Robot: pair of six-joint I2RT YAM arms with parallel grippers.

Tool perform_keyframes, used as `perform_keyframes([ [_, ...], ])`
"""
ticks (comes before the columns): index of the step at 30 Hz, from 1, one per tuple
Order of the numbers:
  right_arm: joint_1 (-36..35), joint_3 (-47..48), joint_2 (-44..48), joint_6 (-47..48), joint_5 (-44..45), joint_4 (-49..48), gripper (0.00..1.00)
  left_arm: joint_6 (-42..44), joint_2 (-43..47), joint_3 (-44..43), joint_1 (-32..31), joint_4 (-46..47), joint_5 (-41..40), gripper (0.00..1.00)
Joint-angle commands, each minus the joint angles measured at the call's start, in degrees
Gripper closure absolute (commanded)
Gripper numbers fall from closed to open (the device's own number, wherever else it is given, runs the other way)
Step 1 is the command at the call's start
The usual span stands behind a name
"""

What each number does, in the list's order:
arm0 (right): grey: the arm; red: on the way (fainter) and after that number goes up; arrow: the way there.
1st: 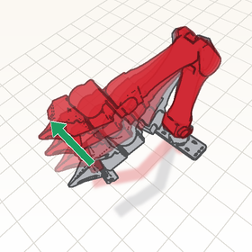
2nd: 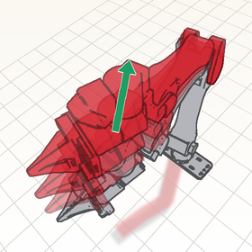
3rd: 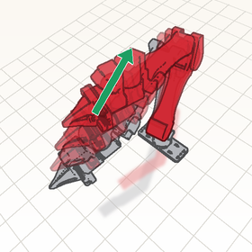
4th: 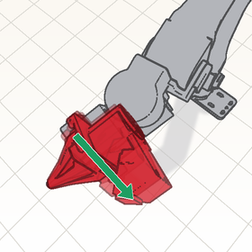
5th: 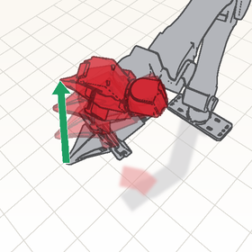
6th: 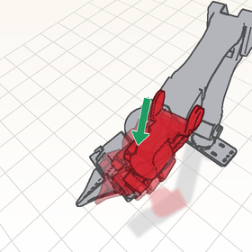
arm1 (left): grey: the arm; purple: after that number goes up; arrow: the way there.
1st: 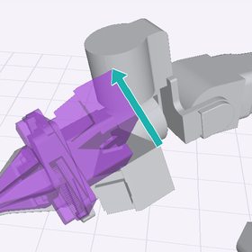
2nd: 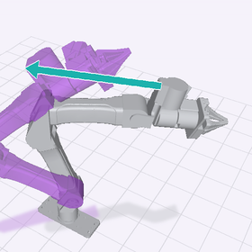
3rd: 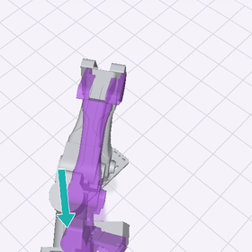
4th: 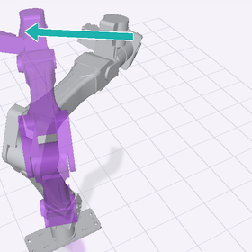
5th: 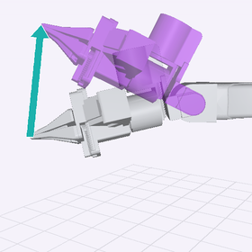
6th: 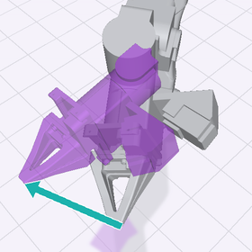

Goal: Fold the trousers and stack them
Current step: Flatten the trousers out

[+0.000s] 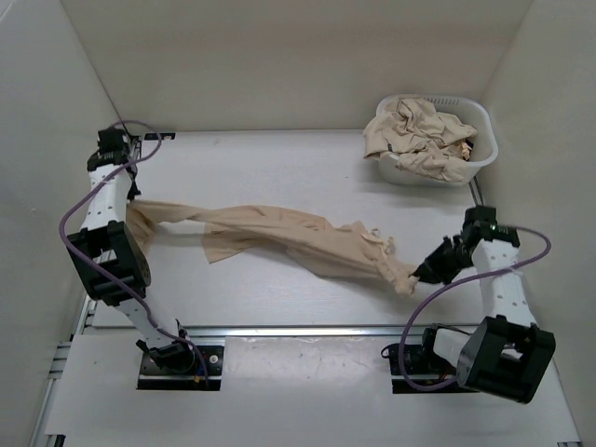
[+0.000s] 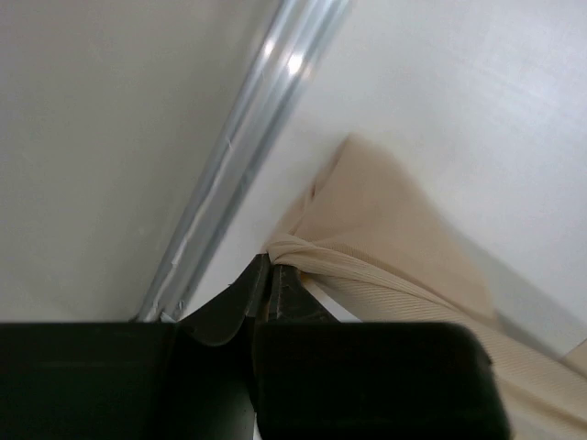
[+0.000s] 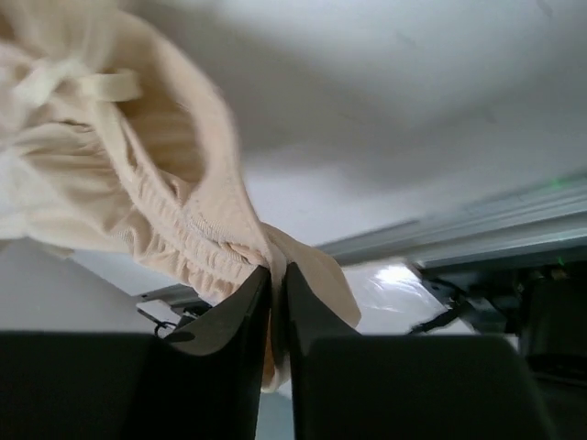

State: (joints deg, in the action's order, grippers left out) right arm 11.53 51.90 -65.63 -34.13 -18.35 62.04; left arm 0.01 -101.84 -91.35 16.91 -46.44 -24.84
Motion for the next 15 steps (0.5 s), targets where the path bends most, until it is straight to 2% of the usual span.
perform_keyframes([
  [1,5.42,-13.09,7.16,-2.24,3.4,5.72,0.77,-0.01,9.26,10.9,0.06,-3.66,1.36,0.86],
  [2,7.52,-14.97,10.4,-3.56,4.63,6.77,0.71,-0.01,11.12,16.85,0.06,-4.18,2.24,0.86],
  [5,7.54,-18.24,13.41,-9.63,10.16,8.0,0.21,-0.01,17.45,26.27,0.06,-6.21,4.19,0.86],
  [6,7.54,-18.24,14.03,-10.86,11.22,8.01,0.05,-0.01,18.69,28.05,0.06,-6.21,4.88,0.82],
  [7,7.54,-15.28,14.03,-11.83,12.36,7.49,0.01,-0.01,20.09,29.46,-0.47,-7.17,4.89,0.73],
  [9,7.54,-11.4,13.78,-11.58,13.95,3.56,0.01,-0.01,20.71,30.88,-0.47,-7.18,4.89,0.56],
  [10,6.67,-9.03,12.99,-9.31,13.95,2.05,0.02,-0.01,20.72,30.27,-0.47,-7.18,4.89,0.26],
  [12,2.47,-1.65,8.44,-7.63,16.14,-1.46,0.07,-0.01,18.36,25.65,-0.47,-7.7,8.21,0.14],
  [13,0.01,1.07,5.97,-7.01,17.89,-2.01,0.07,-0.01,16.95,23.26,-1.08,-7.71,9.45,0.11],
  [14,-5.41,6.75,0.21,-6.48,20.95,-2.01,0.08,-0.01,13.46,20.71,-2.13,-7.71,11.37,0.09],
  [15,-8.07,9.6,-3.07,-5.87,21.51,-2.01,0.08,-0.01,11.34,15.21,-3.01,-8.4,12.18,0.09],
])
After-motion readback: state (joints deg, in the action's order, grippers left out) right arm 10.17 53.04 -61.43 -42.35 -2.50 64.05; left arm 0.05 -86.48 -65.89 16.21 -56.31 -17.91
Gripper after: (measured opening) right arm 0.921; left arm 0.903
